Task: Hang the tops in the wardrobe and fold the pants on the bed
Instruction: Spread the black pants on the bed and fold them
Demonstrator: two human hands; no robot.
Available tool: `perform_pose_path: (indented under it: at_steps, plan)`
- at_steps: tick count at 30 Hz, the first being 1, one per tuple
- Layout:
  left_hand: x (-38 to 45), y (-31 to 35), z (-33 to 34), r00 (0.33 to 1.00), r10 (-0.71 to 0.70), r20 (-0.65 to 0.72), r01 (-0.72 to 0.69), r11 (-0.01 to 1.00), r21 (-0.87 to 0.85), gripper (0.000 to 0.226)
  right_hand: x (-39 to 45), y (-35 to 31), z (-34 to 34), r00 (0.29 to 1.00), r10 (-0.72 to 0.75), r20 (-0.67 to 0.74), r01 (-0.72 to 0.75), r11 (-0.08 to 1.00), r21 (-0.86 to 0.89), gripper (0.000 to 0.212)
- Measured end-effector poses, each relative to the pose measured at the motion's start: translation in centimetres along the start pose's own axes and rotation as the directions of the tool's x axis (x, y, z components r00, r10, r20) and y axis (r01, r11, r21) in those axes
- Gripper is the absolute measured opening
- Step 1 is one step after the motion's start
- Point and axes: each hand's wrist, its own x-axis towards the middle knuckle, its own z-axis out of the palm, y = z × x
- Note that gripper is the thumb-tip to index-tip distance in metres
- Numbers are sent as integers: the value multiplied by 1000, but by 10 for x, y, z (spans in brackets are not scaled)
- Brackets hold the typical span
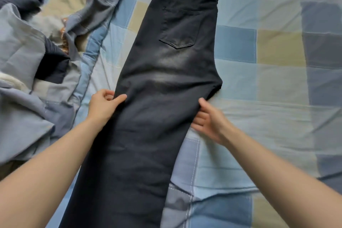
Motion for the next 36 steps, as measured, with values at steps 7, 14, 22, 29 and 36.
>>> perform_pose_path:
  at_steps: [7,14,22,29,36]
  plan:
    - [-72,-51,-51,945,-206,253,182,976,115,33,-22,73,38,949,-210,-235,141,950,-278,29]
    - [-163,-116,-89,934,-209,291,234,971,-55,30,-92,171,52,991,0,-132,-19,990,-138,38]
    - [-286,-216,-146,850,-297,435,160,933,323,33,-222,330,41,943,318,103,-266,900,-345,32]
    - [-343,-259,-171,849,-297,437,286,954,93,24,-282,410,37,999,-26,-31,12,924,-382,31]
    - [-425,-267,-194,800,-212,561,254,967,3,15,-363,431,4,939,-265,-217,140,875,-464,14]
